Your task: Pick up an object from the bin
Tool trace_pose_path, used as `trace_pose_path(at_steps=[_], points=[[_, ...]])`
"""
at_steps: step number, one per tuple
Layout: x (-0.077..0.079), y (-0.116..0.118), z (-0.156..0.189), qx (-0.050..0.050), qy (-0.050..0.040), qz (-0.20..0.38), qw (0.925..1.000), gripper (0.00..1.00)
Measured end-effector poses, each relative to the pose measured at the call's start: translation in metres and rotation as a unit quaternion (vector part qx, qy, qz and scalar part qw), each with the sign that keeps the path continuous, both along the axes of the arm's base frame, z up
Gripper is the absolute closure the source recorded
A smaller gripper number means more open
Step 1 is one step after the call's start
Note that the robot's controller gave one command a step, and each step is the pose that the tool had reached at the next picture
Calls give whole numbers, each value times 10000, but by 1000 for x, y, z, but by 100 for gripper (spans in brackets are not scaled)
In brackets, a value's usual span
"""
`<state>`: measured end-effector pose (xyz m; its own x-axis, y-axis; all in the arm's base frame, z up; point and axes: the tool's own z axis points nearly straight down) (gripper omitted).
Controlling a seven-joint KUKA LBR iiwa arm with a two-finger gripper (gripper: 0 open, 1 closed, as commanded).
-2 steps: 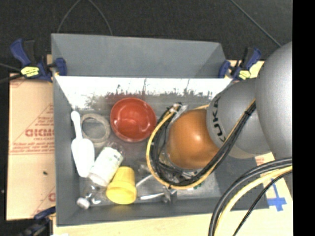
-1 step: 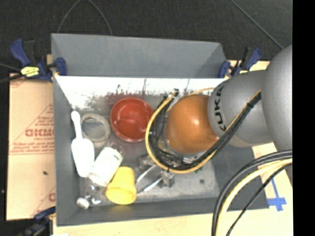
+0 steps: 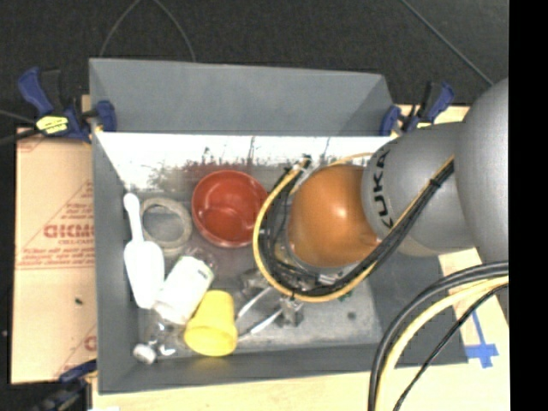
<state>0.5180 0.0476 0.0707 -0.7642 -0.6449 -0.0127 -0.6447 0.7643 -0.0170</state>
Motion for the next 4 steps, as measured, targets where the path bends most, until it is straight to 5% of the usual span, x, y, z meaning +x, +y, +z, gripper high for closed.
trace_pose_path(at_steps=[1,4], points=[[-4,0,23,-4,61,-9,10000,100],[0,-1,89,3,-6,-59,10000,100]])
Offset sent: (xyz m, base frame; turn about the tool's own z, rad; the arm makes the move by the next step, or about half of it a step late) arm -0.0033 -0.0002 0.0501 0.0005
